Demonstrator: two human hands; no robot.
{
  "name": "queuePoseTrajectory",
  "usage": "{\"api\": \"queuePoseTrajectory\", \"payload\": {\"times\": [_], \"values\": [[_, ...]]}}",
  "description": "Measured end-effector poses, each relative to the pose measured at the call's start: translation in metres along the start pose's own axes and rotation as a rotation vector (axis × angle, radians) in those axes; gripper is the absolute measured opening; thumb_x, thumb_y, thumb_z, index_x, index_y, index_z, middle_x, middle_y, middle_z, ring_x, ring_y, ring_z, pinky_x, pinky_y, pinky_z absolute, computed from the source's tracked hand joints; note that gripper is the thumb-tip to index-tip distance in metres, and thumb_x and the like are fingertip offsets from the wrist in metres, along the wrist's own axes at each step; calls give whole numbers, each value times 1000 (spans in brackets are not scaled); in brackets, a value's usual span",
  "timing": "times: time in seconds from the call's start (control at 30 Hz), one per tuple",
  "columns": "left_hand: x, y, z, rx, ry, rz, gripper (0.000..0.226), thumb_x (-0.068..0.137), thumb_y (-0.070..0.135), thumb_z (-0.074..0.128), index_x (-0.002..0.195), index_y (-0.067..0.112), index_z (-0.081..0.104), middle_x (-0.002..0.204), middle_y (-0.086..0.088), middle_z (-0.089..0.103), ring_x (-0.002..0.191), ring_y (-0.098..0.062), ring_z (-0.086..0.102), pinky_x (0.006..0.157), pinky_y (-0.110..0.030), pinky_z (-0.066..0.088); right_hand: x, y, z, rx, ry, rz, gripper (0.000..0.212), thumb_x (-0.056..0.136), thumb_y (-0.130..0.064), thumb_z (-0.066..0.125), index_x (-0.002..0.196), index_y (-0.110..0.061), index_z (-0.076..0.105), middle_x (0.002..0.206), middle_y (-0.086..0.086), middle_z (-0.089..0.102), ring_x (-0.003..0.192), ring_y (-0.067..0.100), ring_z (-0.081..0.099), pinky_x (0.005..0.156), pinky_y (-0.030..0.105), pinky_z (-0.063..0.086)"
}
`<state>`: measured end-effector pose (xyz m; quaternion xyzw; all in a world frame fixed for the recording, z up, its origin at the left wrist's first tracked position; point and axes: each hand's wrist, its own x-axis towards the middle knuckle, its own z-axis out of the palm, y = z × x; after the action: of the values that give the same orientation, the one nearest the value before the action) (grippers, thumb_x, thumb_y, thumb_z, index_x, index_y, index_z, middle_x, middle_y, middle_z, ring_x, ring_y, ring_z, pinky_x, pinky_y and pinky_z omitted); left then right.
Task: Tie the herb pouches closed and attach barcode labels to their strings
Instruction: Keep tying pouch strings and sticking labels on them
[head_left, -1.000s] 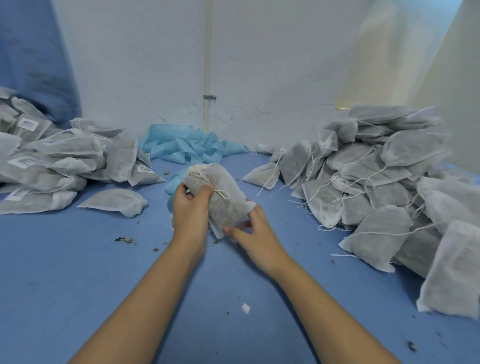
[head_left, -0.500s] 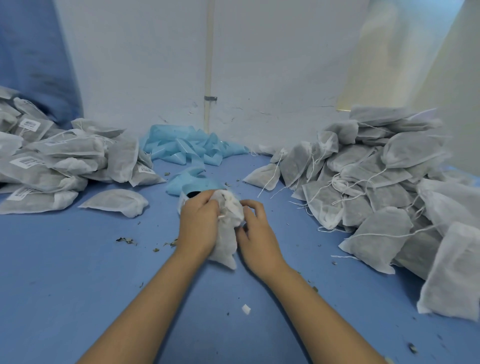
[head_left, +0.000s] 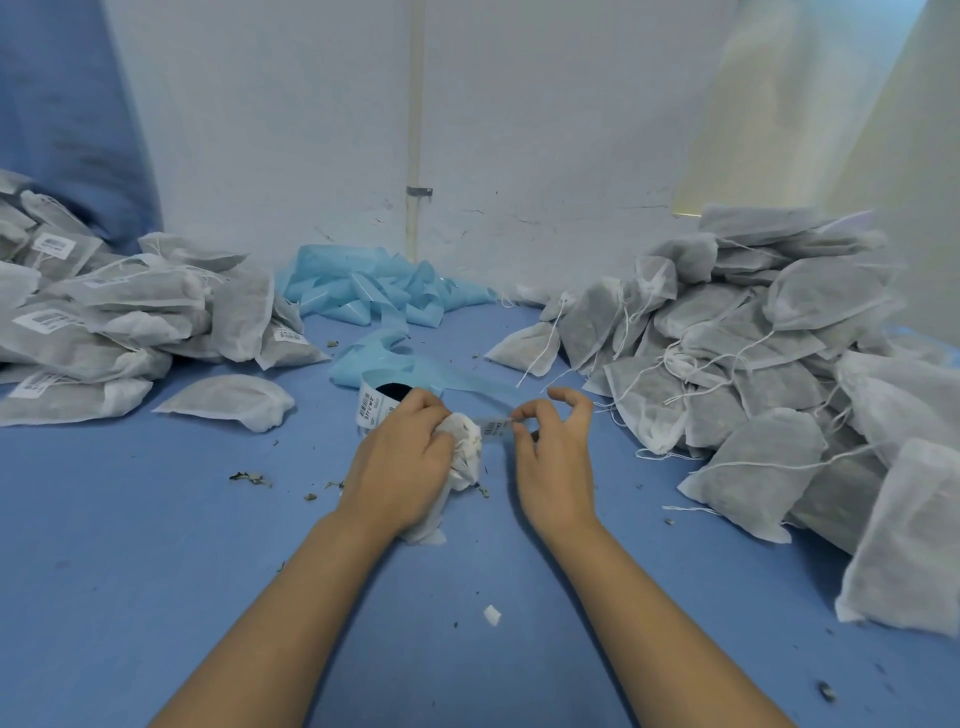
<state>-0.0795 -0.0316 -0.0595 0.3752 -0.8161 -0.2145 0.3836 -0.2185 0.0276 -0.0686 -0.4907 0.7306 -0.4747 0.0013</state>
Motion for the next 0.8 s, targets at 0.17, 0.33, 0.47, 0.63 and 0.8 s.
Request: {"api": "queuePoseTrajectory", "payload": {"times": [0.17,0.33,0.47,0.63,0.8], "values": [[-3,1,-3,-128,-89,23,45,76,23,32,101,9,66,109,14,54,100,-11,54,86,-35,43,1,3,4,193,22,54,24,95,-13,54,118,-16,52,110,-4,55,73,2,54,68,14,40],[-2,1,-2,-324,-92,-36,30,84,1,41,98,8,67,106,12,57,103,-7,54,90,-17,39,1,6,8,207,-212,43,37,94,-8,55,131,-12,52,128,-1,60,117,9,55,98,20,41],[-5,8,-1,-452,-130,-25,38,79,-12,42,94,13,67,105,9,60,97,6,54,87,-8,38,2,4,6,352,-251,34,28,93,-8,57,117,-20,62,112,-12,65,107,3,59,91,17,46],[-4,8,1,-476,-112,-20,42,80,-18,41,96,11,66,107,4,62,98,1,56,90,-15,40,6,4,0,623,-207,171,21,89,-1,60,84,-21,68,82,-10,72,74,-4,65,67,9,47],[-3,7,2,-495,-94,-21,42,78,-18,42,95,12,65,105,6,62,94,5,56,86,-10,40,8,5,-4,768,-230,269,15,87,-1,64,84,-15,69,74,-10,72,67,-3,65,62,8,46]]}}
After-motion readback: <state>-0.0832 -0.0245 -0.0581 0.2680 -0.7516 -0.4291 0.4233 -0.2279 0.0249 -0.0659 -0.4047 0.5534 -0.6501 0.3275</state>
